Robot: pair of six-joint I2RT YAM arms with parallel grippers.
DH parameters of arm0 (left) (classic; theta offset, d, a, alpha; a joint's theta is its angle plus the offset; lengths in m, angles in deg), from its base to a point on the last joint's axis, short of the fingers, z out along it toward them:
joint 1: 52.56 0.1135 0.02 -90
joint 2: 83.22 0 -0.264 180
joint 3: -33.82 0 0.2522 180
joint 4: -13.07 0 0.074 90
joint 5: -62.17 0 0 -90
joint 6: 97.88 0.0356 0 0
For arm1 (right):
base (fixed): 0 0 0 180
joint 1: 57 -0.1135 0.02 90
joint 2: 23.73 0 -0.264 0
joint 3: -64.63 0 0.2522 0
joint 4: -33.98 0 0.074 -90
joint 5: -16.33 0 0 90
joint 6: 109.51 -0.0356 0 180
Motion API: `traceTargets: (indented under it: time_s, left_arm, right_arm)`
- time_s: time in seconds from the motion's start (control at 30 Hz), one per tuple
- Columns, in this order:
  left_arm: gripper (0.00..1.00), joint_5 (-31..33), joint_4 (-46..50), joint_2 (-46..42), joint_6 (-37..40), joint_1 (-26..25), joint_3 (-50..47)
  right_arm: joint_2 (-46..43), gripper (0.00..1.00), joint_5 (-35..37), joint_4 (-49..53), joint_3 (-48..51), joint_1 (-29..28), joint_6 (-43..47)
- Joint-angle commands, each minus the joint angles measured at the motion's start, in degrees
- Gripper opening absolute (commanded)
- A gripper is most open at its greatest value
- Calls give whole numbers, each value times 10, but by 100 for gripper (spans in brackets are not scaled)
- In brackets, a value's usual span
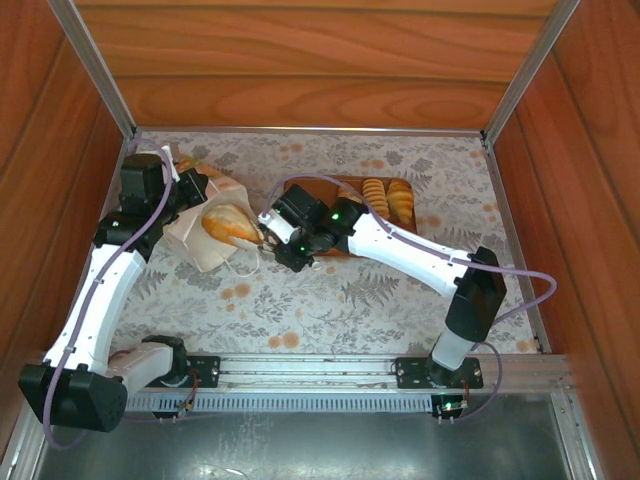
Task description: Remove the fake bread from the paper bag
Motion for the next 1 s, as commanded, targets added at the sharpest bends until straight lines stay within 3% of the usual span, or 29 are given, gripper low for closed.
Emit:
traceTargets:
  time_s: [0.0,0.97]
  left_arm:
    - [0,15,-18,-7,-7,-2,5]
    - [0,56,-34,-24,-16,-3,-2]
  right_arm:
    - [-48,31,15,-19,5,3,26]
    - [-231,30,125,23,79,3,105]
